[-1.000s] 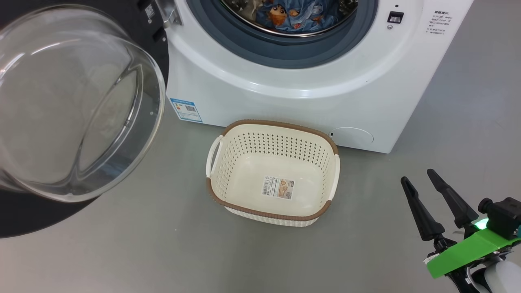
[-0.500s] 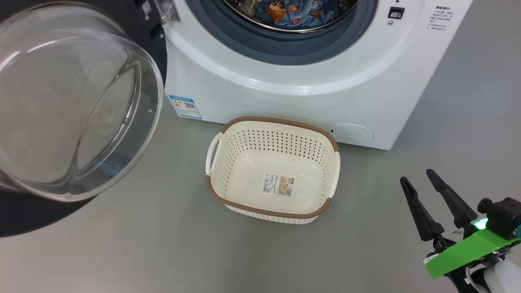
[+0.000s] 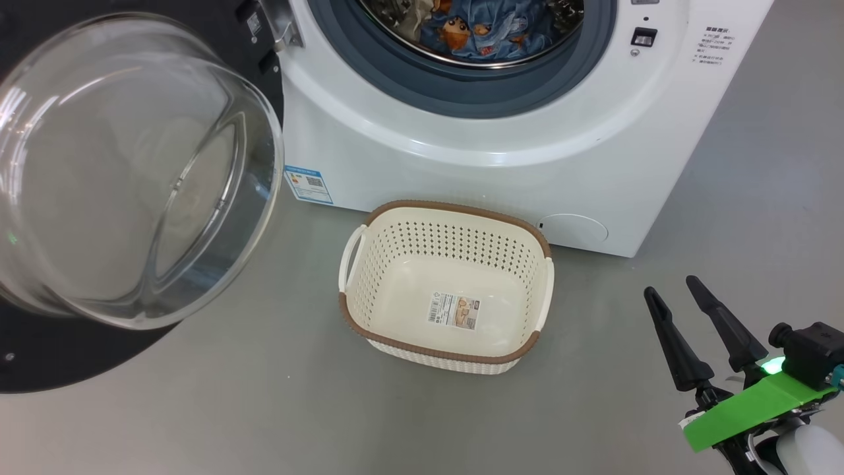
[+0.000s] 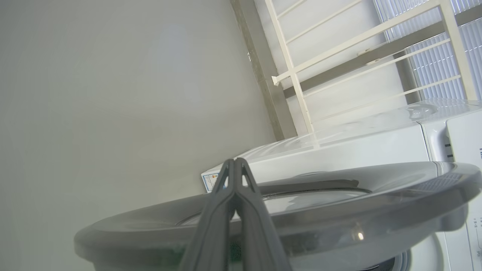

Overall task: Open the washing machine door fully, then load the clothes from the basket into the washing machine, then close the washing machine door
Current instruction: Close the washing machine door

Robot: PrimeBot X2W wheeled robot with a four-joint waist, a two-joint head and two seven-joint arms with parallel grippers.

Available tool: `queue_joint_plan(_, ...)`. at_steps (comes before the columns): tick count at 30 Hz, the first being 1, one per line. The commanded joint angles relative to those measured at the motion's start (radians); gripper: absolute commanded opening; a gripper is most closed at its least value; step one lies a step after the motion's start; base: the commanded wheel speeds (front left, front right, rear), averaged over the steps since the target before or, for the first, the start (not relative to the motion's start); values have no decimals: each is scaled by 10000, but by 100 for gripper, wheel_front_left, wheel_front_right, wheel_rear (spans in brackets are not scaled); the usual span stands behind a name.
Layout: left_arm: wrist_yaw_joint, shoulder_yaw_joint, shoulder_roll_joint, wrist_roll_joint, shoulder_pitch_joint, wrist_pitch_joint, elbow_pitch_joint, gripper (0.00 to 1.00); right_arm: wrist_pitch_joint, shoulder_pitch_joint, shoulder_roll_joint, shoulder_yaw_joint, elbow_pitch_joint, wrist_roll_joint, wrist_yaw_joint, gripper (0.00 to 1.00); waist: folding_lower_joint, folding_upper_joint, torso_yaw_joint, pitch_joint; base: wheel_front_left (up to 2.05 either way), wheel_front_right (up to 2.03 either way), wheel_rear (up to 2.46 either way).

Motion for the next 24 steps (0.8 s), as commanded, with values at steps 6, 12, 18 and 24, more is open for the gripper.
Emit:
queue_joint_plan(6,239,-303,392,-203,760,1391,-1383,0,-49,21,81,48,-180,-50,63,100,0,0,103,-136,0,0,0)
queue_joint_plan(12,749,-320,71,-799,1317,2822,-2691,0,-49,86,316,27,-122,-50,63,100,0,0,146,-378,0,0,0)
queue_joint_plan(18,1296,-578,-197,-1163,2067,4160,-4117,0,-49,167,475,-107,-89,-40,63,100,0,0,193,-545,0,0,0)
queue_joint_plan(24,1773,-864,-809,-1728,2438,5122,-5871,0,-49,279,673,-148,-67,-100,63,100,0,0,200,-689,0,0,0)
